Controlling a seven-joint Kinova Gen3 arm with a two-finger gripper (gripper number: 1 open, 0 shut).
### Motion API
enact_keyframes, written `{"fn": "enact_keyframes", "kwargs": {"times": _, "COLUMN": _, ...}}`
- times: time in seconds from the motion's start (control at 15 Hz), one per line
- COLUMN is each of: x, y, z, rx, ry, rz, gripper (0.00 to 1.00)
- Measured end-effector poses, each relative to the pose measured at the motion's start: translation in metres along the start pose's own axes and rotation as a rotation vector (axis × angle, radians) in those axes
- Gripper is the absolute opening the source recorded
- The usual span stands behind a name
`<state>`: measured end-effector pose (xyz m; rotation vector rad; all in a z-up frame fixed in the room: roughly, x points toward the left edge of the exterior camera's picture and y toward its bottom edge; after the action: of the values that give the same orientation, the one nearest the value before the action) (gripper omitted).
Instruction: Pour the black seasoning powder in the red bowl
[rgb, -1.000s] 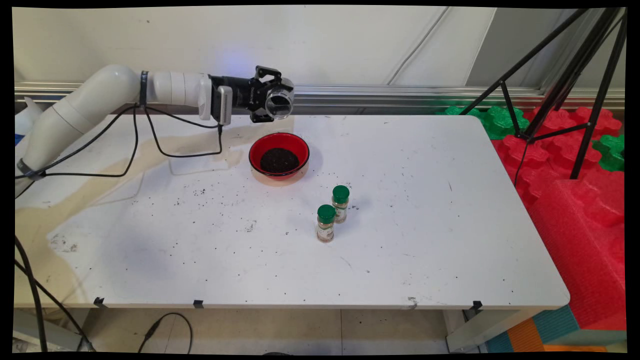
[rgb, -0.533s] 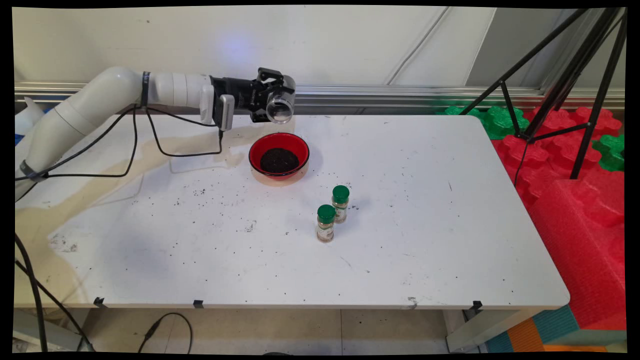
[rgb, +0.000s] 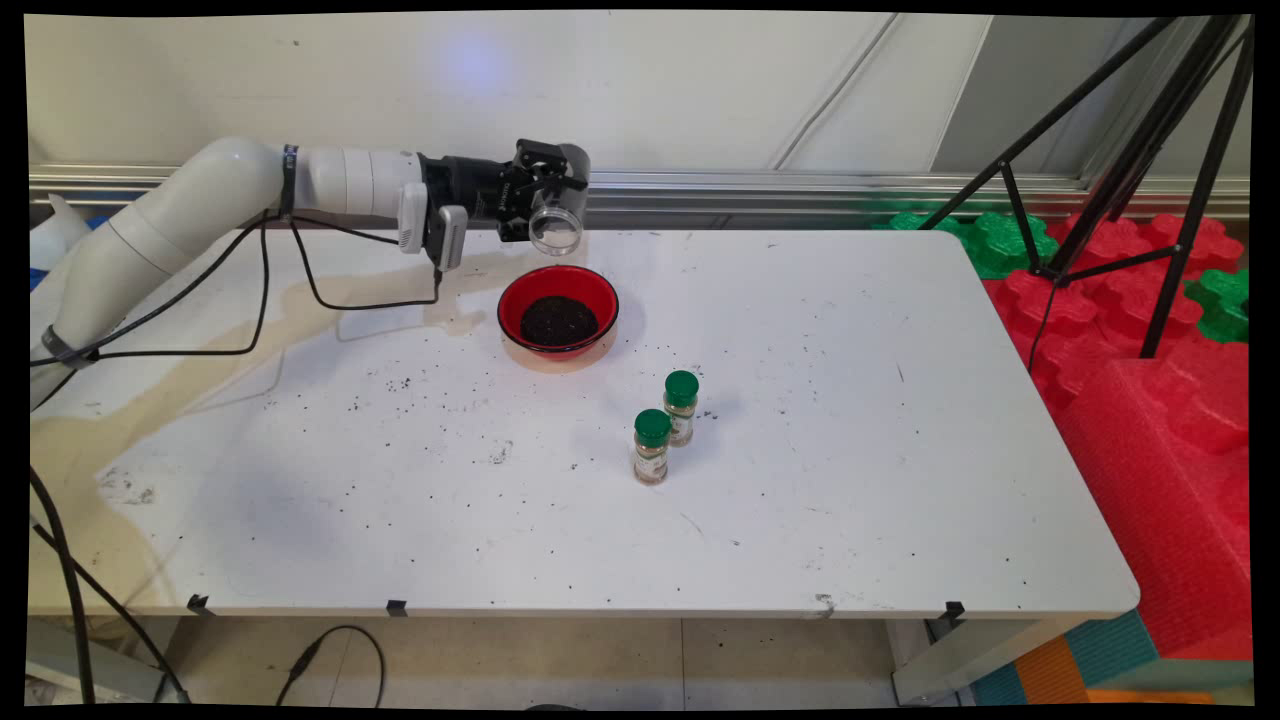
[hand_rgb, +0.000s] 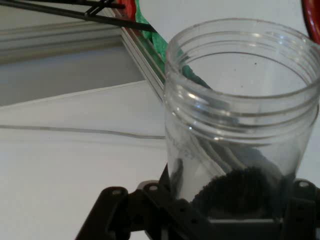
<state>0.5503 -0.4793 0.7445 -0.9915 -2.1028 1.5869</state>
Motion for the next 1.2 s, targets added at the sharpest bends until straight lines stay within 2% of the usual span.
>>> {"fn": "enact_keyframes", "kwargs": {"times": 0.47, "x": 0.0008, "y": 0.002, "z": -0.0037, "rx": 0.003, "ry": -0.004, "rz": 0.142, "gripper": 0.0}}
{"fn": "enact_keyframes", "kwargs": {"times": 1.2, "x": 0.0035, "y": 0.0007, "z": -0.0066, "rx": 0.016, "ry": 0.001, "rz": 0.32, "gripper": 0.0}}
